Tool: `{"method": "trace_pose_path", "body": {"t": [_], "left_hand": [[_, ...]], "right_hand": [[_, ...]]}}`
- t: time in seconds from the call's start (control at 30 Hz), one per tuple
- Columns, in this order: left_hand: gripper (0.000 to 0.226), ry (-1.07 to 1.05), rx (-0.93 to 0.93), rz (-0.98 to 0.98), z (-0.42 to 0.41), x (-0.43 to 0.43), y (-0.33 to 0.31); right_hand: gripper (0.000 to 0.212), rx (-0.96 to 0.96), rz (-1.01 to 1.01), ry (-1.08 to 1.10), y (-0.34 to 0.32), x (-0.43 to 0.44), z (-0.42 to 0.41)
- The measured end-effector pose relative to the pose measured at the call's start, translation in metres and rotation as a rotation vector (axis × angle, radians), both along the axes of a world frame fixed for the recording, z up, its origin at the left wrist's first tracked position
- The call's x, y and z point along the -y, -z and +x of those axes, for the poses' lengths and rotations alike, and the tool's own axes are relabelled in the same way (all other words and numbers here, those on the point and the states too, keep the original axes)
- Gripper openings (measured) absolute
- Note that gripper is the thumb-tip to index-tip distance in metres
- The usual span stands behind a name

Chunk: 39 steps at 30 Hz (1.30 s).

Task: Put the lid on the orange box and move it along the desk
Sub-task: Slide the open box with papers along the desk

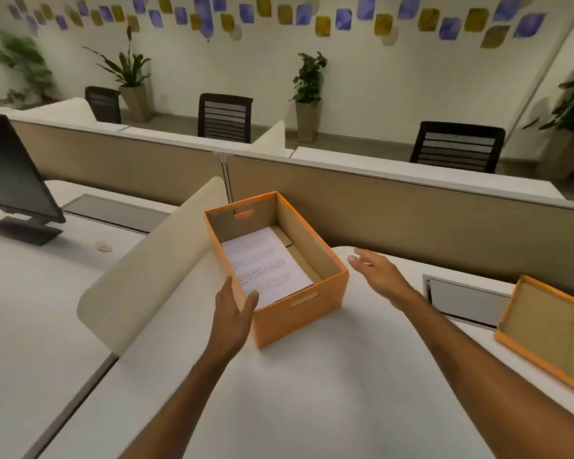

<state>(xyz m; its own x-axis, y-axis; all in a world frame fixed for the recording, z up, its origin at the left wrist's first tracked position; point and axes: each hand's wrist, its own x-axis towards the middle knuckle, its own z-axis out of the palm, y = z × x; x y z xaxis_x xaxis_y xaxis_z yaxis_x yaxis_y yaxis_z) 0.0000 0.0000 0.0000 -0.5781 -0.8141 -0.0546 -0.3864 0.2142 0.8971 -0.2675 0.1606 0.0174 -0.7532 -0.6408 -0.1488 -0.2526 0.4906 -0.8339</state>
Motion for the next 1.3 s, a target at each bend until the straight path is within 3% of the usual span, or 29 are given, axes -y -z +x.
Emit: {"method": "trace_pose_path", "body": {"t": [0.17, 0.37, 0.5, 0.73, 1.17, 1.3], "left_hand": [[0.079, -0.092, -0.048, 0.37, -0.018, 0.019, 0.034], [0.061, -0.069, -0.215, 0.583, -0.023, 0.026, 0.06], [0.056, -0.117, -0.248, 0.603, -0.02, 0.031, 0.062], [0.053, -0.085, -0.262, 0.606, -0.012, 0.036, 0.059], [0.078, 0.09, -0.2, 0.536, 0.007, 0.014, 0.024], [0.071, 0.163, -0.175, 0.538, 0.01, -0.008, 0.017]], "right_hand": [[0.057, 0.296, 0.011, 0.043, 0.023, 0.031, -0.02], [0.052, 0.413, 0.019, 0.037, 0.05, 0.05, -0.035], [0.047, 0.507, -0.017, 0.024, 0.059, 0.054, -0.038], [0.032, 0.504, -0.044, -0.038, 0.054, 0.043, -0.033], [0.033, 0.48, -0.219, 0.089, 0.036, -0.05, 0.011], [0.037, 0.477, -0.273, 0.146, 0.034, -0.096, 0.03]]}}
